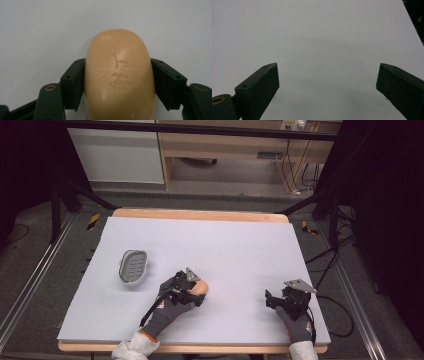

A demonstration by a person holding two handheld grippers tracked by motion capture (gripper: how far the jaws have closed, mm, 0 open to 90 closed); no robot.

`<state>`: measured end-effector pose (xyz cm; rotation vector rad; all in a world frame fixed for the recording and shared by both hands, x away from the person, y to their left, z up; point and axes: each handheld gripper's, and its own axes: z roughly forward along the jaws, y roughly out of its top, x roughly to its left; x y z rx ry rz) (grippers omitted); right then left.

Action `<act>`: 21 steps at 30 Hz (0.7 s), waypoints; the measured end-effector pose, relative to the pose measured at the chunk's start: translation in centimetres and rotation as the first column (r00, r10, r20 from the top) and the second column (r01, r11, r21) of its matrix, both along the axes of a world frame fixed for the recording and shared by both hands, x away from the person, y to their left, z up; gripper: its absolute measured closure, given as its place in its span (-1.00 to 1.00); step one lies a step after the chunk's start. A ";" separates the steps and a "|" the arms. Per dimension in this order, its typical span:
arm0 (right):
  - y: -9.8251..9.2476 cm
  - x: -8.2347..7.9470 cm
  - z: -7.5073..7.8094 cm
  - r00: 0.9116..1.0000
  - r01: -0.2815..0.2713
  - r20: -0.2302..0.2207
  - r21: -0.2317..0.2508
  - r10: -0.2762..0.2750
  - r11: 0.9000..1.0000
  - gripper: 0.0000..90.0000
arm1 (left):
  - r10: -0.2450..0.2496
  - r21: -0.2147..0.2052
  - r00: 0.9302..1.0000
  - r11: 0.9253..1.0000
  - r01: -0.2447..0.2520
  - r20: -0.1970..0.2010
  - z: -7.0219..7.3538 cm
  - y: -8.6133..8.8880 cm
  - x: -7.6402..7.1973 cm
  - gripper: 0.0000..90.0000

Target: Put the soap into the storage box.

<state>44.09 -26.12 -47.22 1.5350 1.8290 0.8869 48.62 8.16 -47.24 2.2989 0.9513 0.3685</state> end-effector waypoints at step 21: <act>-0.2 -0.1 0.0 1.000 0.004 0.003 0.002 -0.004 1.000 -0.89 | -0.009 -0.024 0.999 1.000 0.010 0.039 2.2 0.9 -1.5 -0.30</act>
